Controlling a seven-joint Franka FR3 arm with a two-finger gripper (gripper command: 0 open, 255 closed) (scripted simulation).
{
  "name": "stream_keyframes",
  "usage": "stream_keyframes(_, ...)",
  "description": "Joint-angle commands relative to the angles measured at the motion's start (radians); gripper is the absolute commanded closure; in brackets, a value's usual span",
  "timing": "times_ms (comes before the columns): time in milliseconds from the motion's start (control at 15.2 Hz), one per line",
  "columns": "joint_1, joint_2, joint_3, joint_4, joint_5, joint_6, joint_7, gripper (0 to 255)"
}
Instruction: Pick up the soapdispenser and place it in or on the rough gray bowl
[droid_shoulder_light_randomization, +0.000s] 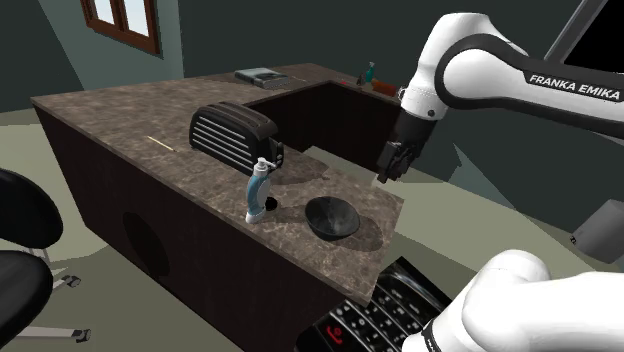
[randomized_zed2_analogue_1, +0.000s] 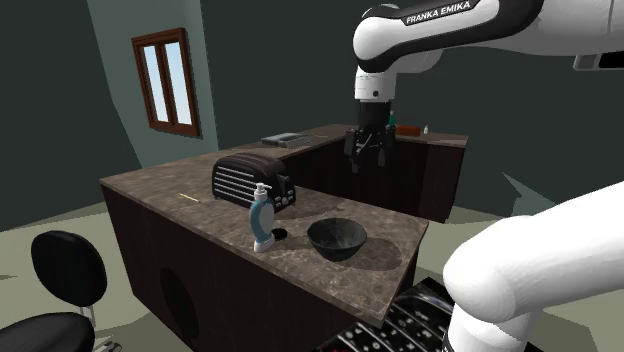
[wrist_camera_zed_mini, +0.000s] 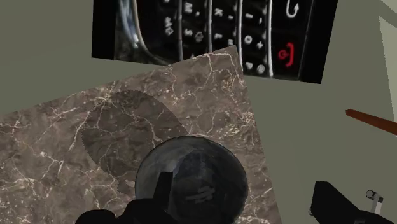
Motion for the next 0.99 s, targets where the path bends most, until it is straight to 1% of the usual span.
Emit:
stream_keyframes(0, 0.000, 0.000, 0.000, 0.000, 0.000, 0.000, 0.000, 0)
stream_keyframes(462, 0.021, 0.284, 0.070, 0.152, 0.020, 0.104, 0.078, 0)
stream_keyframes(924, 0.036, 0.573, 0.128, 0.366, 0.004, 0.147, 0.158, 0)
